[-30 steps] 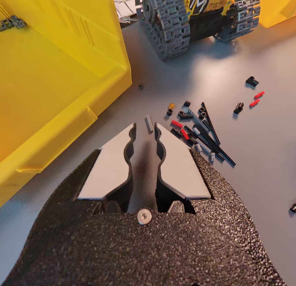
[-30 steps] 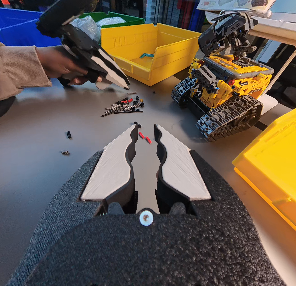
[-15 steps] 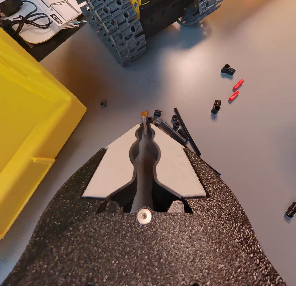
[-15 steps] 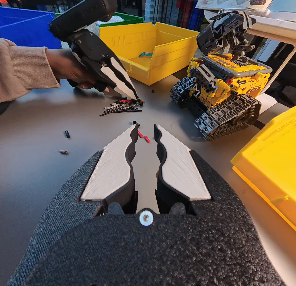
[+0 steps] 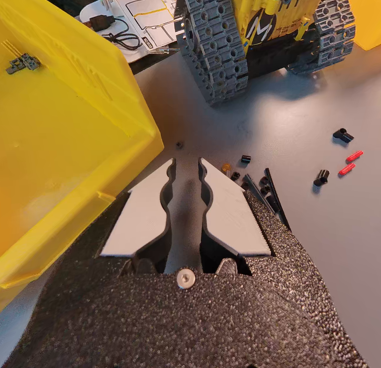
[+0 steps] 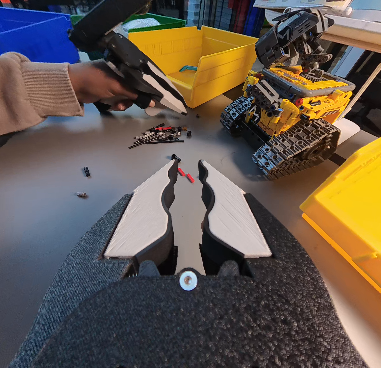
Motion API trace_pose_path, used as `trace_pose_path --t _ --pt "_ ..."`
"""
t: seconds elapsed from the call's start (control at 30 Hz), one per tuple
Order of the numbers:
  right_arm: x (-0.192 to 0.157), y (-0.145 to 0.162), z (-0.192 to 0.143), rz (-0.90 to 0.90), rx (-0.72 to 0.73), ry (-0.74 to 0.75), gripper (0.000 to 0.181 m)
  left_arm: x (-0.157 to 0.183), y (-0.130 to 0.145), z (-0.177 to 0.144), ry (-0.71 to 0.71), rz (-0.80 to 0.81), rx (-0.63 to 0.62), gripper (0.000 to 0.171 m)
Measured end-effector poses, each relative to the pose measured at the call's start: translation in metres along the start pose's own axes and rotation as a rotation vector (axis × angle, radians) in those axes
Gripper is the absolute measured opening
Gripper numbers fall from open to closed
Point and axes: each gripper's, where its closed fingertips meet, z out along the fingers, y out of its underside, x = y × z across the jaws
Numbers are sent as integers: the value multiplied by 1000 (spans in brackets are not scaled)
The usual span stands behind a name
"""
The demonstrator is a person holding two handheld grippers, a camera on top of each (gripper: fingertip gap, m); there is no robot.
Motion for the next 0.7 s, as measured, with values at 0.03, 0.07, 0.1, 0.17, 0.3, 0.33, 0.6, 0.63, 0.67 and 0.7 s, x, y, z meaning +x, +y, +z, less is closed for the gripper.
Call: trace_pose_path --t 0.03,0.07,0.1,0.17,0.3,0.33,0.6,0.63,0.67,0.7 --pt "0 1 0 -1 -3 -1 20 -1 -2 4 -8 -9 -6 21" --pt "0 1 1 -2 -5 0 20 -3 -4 8 -21 -19 -14 22" --pt "0 2 0 -2 -6 2 20 -6 -5 12 -41 -31 -23 22" --pt "2 2 0 3 -5 4 20 -4 -4 20 -45 -56 -55 21" --pt "4 0 -1 9 1 8 20 -5 -3 29 -59 -100 -91 16" --pt "4 0 -1 9 2 7 20 -5 -4 30 -57 -117 -88 14" --pt "3 1 -1 6 -3 4 20 -8 -6 33 -75 -117 -99 7" --pt "4 1 -1 7 -2 5 20 -8 -5 33 -69 -112 -99 7" --pt "4 1 -1 8 -1 4 20 -8 -5 33 -64 -107 -98 6" --pt "3 1 -1 8 -1 4 20 -7 -5 33 -55 -98 -97 6"
